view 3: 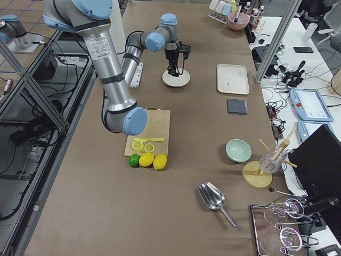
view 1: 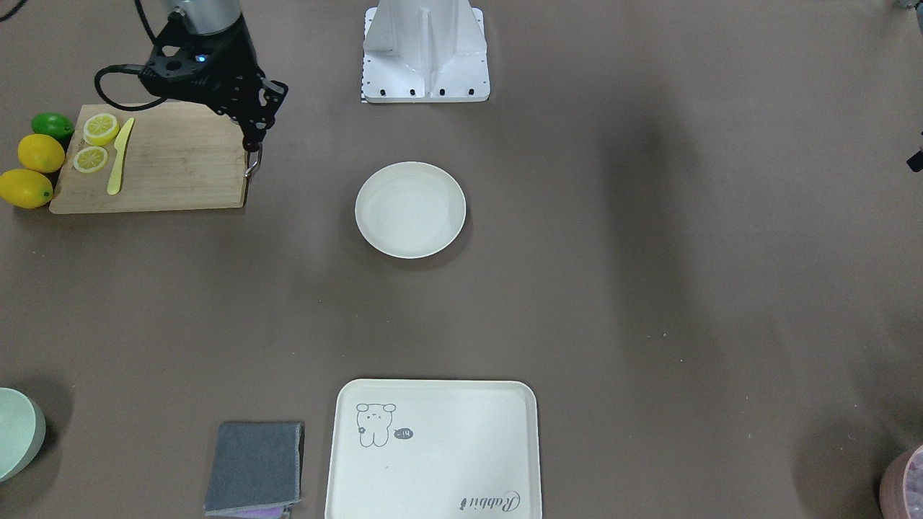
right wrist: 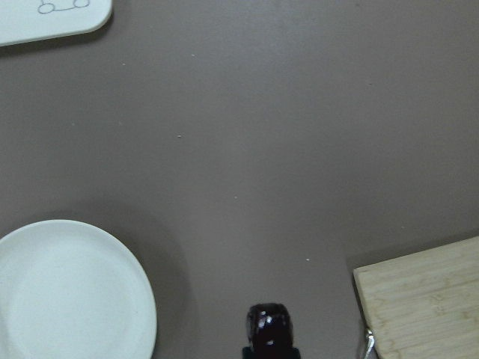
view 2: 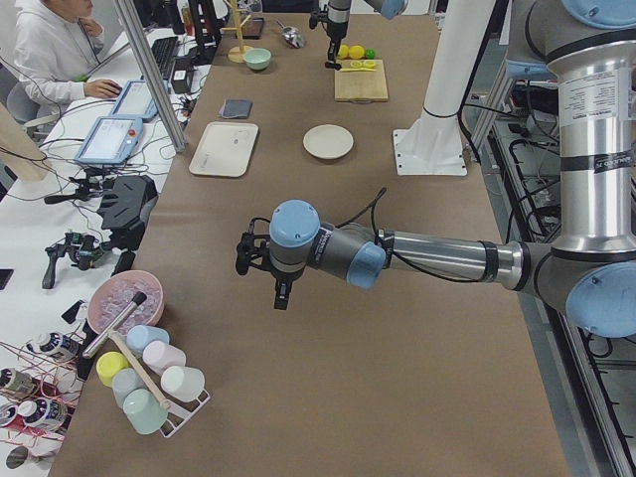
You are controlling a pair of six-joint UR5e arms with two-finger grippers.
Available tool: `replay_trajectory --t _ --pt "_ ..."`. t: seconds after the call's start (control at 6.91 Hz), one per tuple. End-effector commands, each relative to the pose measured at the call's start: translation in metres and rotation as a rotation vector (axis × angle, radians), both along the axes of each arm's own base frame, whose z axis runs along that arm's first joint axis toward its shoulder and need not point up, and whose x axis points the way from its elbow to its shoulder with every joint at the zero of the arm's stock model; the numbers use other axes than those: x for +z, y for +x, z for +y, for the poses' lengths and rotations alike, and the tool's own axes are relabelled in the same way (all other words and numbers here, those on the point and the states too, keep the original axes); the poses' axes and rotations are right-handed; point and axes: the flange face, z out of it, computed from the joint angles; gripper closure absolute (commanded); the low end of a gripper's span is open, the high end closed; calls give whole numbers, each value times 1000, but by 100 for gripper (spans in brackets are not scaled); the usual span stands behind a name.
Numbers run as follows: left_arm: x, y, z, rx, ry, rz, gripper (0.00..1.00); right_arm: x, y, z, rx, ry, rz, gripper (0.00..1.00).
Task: Place red cherry on plate
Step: 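Carry the cherries with the right gripper over the white plate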
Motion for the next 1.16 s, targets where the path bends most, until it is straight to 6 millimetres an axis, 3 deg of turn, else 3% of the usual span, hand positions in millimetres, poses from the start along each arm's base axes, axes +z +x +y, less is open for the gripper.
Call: replay_trajectory --t 0.0,0.14,0.43,0.58,0.72,1.01 --pt "5 0 1 0 -9 -1 3 -57 -99 -21 -21 25 77 100" --pt "5 -1 1 -1 -9 -1 3 -56 -137 -24 -40 37 65 100" --pt "8 -4 3 -7 -16 -1 3 -29 -231 -30 -17 72 80 100" --pt "12 -6 6 -11 -21 -3 3 -20 -264 -34 -14 68 68 100" --pt "13 -6 7 -12 -25 -6 3 -5 -280 -25 -18 90 74 100" --pt "18 -7 7 -17 -33 -18 3 3 -288 -13 -20 109 92 100"
